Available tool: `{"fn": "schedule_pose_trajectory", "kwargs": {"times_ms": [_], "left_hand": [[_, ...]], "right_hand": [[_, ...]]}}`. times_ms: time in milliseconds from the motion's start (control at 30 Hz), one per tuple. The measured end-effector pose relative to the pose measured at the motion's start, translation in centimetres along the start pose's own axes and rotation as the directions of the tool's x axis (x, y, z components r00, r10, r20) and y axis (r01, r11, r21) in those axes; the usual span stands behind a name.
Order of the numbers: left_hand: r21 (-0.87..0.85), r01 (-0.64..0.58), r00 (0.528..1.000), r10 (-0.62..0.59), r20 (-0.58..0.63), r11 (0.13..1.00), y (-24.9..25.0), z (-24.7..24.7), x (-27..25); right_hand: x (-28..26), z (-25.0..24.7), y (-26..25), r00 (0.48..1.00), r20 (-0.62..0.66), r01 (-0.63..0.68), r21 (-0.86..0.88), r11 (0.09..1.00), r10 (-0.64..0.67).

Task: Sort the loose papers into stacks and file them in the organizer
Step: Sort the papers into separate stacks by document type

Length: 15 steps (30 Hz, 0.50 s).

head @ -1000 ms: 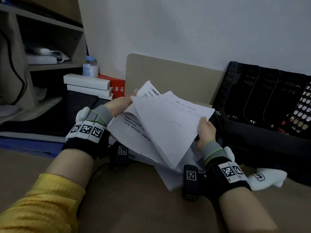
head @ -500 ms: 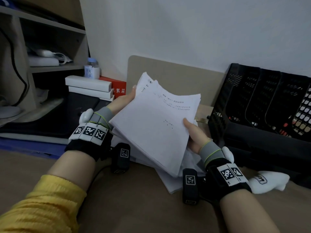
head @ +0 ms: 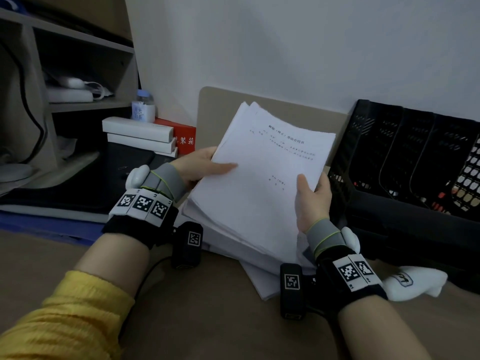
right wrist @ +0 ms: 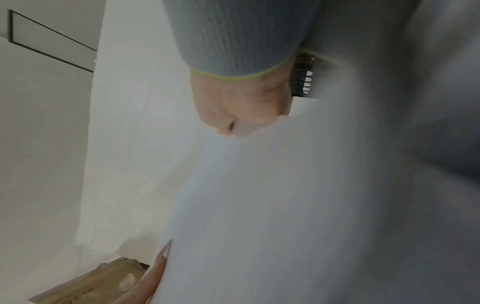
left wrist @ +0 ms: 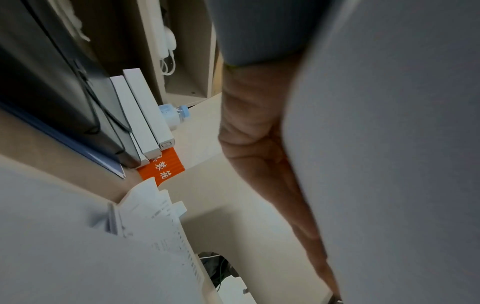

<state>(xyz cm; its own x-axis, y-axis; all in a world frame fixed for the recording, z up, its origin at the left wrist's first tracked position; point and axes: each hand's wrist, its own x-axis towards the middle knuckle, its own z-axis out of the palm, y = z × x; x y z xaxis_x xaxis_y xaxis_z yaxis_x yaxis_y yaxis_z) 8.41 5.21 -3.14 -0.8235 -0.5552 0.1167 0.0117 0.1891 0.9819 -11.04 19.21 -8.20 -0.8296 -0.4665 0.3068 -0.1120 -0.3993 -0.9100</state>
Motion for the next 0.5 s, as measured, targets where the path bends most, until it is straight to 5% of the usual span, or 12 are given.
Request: {"fn": "schedule_pose_trajectory", "kwargs": {"times_ms": [100,267,433,500], "left_hand": [[0.005,-0.199,0.977,0.199,-0.076,0.980,0.4,0.1,0.0],[0.013,-0.356,0.910,0.350,-0.224,0.934,1.1,0.1,-0.1],[-0.110,-0.442,0.877,0.403,-0.261,0.890,1.7,1.6,-0.5],[-0.151,-0.381,0.902,0.330,-0.279,0.912,1.0,1.7,0.0]], "right_hand": [[0.2,0.0,-0.3,0.999,0.026,0.033,0.117,0.993,-0.036],[-0.5,0.2,-1.2,0.991,0.135,-0.023,0.148,0.989,0.003],[-0.8,0.9,-2.4,0.993,0.081,0.082,0.090,0.993,-0.089],[-1.4,1.6,-3.2,0.985,0.115,0.127,0.025,0.992,-0.129]]}}
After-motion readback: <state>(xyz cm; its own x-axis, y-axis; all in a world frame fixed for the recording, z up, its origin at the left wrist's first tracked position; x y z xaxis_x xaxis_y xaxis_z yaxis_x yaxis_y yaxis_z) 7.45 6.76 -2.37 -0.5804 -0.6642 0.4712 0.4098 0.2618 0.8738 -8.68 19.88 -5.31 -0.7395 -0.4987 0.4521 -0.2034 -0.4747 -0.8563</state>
